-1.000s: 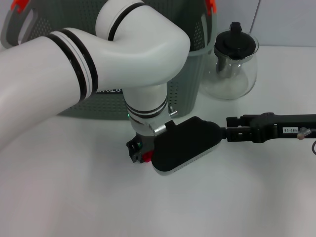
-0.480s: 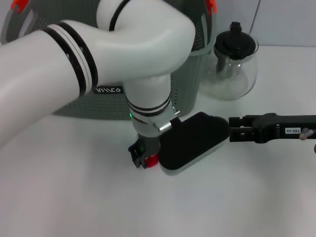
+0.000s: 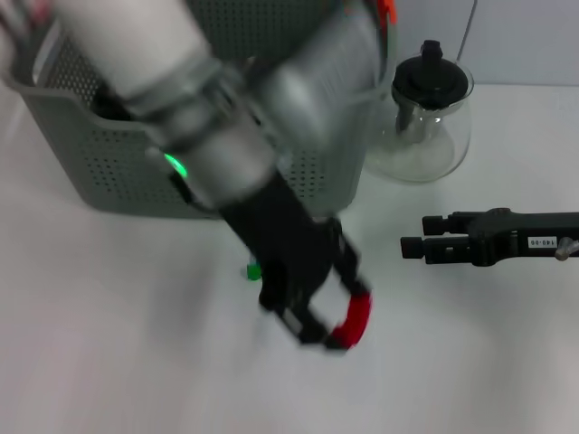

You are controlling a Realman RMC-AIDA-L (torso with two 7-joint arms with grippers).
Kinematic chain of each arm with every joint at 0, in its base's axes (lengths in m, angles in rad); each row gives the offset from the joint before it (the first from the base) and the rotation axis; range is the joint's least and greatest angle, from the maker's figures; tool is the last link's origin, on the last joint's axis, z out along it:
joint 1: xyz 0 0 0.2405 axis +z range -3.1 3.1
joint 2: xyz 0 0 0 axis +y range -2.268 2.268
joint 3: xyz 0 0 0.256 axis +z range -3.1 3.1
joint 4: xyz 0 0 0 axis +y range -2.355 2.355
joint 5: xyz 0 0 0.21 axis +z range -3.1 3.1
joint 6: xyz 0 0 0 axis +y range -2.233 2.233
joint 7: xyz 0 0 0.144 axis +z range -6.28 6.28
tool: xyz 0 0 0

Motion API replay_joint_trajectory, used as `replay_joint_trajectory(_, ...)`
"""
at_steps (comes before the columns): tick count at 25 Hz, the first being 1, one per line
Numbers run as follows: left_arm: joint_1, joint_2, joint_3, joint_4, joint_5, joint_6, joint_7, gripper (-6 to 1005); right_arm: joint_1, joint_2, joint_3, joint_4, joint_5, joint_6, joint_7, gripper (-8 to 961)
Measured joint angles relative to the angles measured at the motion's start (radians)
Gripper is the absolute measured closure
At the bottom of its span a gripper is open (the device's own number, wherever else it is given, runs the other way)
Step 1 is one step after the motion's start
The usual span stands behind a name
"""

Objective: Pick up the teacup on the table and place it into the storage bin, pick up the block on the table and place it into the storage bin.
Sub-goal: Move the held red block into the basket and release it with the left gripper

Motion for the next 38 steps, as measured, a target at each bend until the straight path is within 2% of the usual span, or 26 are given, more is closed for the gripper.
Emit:
replay_joint_trajectory(2, 0.013, 0.012, -0.214, 0.007, -0.016, 0.046, -0.053, 356, 0.000, -0.002, -0.001, -0.001, -0.001, -0.005, -0.006, 115)
replay_joint_trajectory(5, 0.051, 0.047, -0.414, 0.033, -0.096, 0.078, -0.166, 355, 0.000, -0.007, 0.001, -0.003, -0.003, -0.019, -0.017, 115)
replay_joint_trajectory(7, 0.090, 0.077, -0.492, 0.071, -0.173, 0.039, -0.275, 354, -0.001, -0.012, 0.002, -0.003, -0.003, -0.029, -0.026, 115)
replay_joint_trajectory(8, 0.108, 0.087, -0.503, 0.090, -0.194, 0.006, -0.313, 354, -0.002, -0.013, 0.002, -0.003, -0.003, -0.034, -0.030, 115)
replay_joint_trajectory(10, 0.147, 0.104, -0.482, 0.142, -0.219, -0.131, -0.409, 353, -0.003, -0.016, 0.000, -0.007, -0.003, -0.041, -0.042, 115)
replay_joint_trajectory(11, 0.162, 0.108, -0.446, 0.166, -0.213, -0.205, -0.451, 353, -0.003, -0.018, -0.001, -0.007, -0.004, -0.044, -0.047, 115)
replay_joint_trajectory(12, 0.182, 0.113, -0.362, 0.201, -0.181, -0.331, -0.532, 353, -0.003, -0.022, -0.003, -0.008, -0.005, -0.046, -0.052, 115)
replay_joint_trajectory(13, 0.182, 0.113, -0.362, 0.201, -0.181, -0.331, -0.532, 352, -0.001, -0.024, -0.004, -0.008, -0.005, -0.051, -0.057, 115)
replay_joint_trajectory(15, 0.188, 0.115, -0.274, 0.220, -0.134, -0.437, -0.607, 352, 0.002, -0.028, -0.006, -0.009, -0.006, -0.055, -0.069, 115)
replay_joint_trajectory(19, 0.153, 0.107, -0.127, 0.183, -0.013, -0.597, -0.727, 351, 0.006, -0.038, -0.006, -0.010, -0.007, -0.065, -0.091, 115)
replay_joint_trajectory(23, 0.089, 0.095, -0.066, 0.070, 0.087, -0.732, -0.799, 349, 0.008, -0.049, -0.010, -0.011, -0.009, -0.075, -0.105, 115)
replay_joint_trajectory(28, 0.045, 0.081, -0.055, -0.021, 0.141, -0.790, -0.821, 348, 0.005, -0.054, -0.023, -0.011, -0.010, -0.077, -0.117, 115)
replay_joint_trajectory(38, 0.049, 0.067, -0.009, -0.021, 0.211, -0.802, -0.867, 344, 0.004, -0.058, -0.034, -0.011, -0.011, -0.077, -0.125, 116)
